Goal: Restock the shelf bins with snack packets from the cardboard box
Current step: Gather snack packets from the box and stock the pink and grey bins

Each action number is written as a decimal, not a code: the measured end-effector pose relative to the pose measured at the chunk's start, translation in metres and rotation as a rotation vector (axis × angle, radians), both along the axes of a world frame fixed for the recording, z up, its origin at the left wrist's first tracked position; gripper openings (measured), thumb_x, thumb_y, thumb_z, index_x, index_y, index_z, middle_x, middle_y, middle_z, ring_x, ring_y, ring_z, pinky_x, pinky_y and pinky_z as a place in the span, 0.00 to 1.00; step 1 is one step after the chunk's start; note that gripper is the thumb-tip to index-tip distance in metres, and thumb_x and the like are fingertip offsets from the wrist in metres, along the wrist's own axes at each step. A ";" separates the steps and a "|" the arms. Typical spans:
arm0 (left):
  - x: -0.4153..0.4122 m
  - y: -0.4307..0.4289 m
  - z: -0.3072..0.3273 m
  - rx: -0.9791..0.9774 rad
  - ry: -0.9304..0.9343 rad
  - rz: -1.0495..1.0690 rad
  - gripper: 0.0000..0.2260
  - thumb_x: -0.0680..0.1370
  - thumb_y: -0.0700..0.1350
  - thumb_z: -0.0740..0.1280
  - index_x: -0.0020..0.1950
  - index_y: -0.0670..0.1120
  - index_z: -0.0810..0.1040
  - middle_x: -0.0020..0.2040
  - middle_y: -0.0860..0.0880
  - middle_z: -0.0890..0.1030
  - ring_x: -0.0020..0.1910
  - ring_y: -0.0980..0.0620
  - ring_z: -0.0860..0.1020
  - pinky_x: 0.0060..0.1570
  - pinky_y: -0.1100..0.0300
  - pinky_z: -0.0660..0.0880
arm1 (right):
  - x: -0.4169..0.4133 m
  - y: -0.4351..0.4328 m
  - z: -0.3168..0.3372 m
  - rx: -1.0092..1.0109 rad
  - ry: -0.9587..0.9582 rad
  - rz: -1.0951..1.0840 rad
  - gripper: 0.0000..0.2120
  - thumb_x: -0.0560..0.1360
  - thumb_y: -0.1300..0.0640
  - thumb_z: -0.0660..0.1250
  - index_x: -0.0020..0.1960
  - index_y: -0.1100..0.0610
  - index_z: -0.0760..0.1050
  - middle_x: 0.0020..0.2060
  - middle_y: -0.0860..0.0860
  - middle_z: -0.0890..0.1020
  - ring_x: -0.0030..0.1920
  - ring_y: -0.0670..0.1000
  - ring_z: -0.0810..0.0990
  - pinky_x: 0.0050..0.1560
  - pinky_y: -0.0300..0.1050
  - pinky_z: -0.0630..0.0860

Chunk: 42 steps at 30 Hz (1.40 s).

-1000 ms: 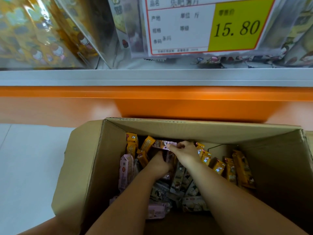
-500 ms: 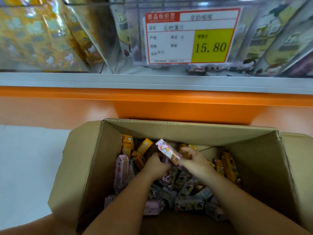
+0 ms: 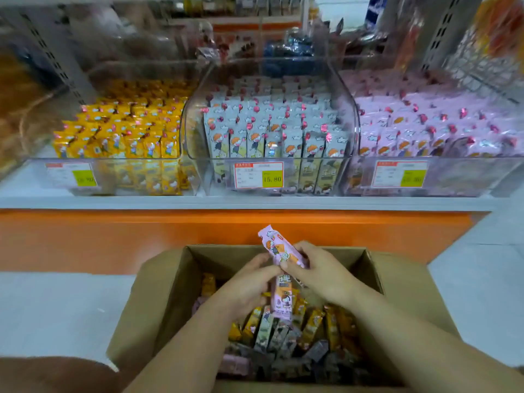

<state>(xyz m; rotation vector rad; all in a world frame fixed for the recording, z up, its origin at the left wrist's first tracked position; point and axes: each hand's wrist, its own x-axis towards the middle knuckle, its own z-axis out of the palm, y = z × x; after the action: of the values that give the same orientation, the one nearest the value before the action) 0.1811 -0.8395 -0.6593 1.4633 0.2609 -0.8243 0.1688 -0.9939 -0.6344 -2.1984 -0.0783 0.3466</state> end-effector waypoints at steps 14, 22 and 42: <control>0.012 -0.083 0.186 0.112 -0.781 -0.034 0.17 0.73 0.42 0.70 0.60 0.46 0.72 0.53 0.45 0.81 0.48 0.50 0.82 0.50 0.54 0.79 | -0.026 -0.088 0.175 -0.256 -0.775 -0.123 0.19 0.71 0.47 0.70 0.60 0.53 0.75 0.44 0.40 0.72 0.47 0.46 0.67 0.44 0.32 0.61; 0.026 -0.151 0.237 0.205 -1.235 0.000 0.16 0.76 0.44 0.69 0.60 0.54 0.68 0.51 0.60 0.77 0.49 0.55 0.79 0.49 0.53 0.78 | 0.001 -0.161 0.193 0.089 -0.803 -0.259 0.25 0.72 0.65 0.70 0.65 0.52 0.65 0.55 0.43 0.76 0.57 0.45 0.77 0.61 0.47 0.73; 0.073 -0.193 0.202 0.582 -1.305 -0.275 0.18 0.79 0.46 0.65 0.68 0.58 0.66 0.51 0.44 0.81 0.33 0.60 0.70 0.37 0.61 0.72 | 0.037 -0.210 0.161 -0.307 -0.662 -0.236 0.32 0.76 0.57 0.67 0.74 0.43 0.56 0.59 0.51 0.78 0.42 0.36 0.73 0.40 0.30 0.66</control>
<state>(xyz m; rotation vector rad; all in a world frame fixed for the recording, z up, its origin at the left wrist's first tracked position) 0.2542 -1.0329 -0.4570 2.3133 -0.7577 0.1594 0.2058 -1.2036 -0.4733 -2.5073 -0.1311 -0.5430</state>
